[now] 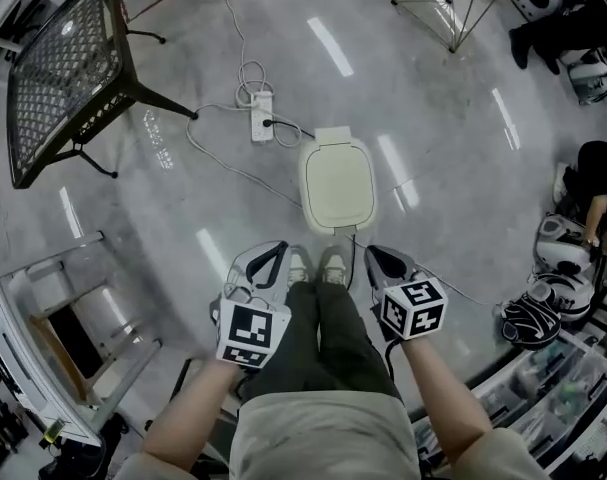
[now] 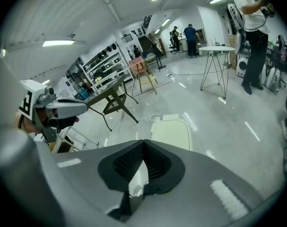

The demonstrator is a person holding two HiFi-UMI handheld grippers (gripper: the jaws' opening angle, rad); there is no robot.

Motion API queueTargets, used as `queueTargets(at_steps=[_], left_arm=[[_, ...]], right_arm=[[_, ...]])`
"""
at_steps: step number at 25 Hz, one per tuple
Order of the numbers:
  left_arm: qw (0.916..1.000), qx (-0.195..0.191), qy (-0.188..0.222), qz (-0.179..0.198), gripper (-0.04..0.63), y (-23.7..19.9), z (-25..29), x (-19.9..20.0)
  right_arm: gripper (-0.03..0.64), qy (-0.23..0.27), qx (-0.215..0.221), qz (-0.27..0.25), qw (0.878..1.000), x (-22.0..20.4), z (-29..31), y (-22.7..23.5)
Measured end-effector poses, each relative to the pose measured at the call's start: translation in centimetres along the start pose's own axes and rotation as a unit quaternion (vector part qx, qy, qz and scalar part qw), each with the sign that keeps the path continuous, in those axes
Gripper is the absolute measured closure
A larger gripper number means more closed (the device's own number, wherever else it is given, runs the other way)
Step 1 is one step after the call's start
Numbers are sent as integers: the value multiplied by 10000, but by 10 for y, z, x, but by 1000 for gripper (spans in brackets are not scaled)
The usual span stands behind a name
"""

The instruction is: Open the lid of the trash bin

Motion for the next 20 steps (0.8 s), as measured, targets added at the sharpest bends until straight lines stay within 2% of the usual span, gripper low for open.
queueTargets(at_steps=[12,16,20], left_arm=[[9970,-111,-770,-37,594,13,101,-114],[9958,-115,-910,-35,594,11,123,-137],[9942,-140,-1064,-72,594,14,137,-156]], right_arm=[[614,-810,-181,417,9957,-100,115,96],[614,-800,-310,767,9934,-132,138,122],[614,-761,-511,854,9921,-150,152,144]])
Point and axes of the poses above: the fingertips, and each gripper's own axes: z forward along the fingers, y to its right, x out of its top, the point moved 6 cm from there along -z, backward along the fingers, and after that the axes turned 15 degrees about x, right-handed, at the moved point
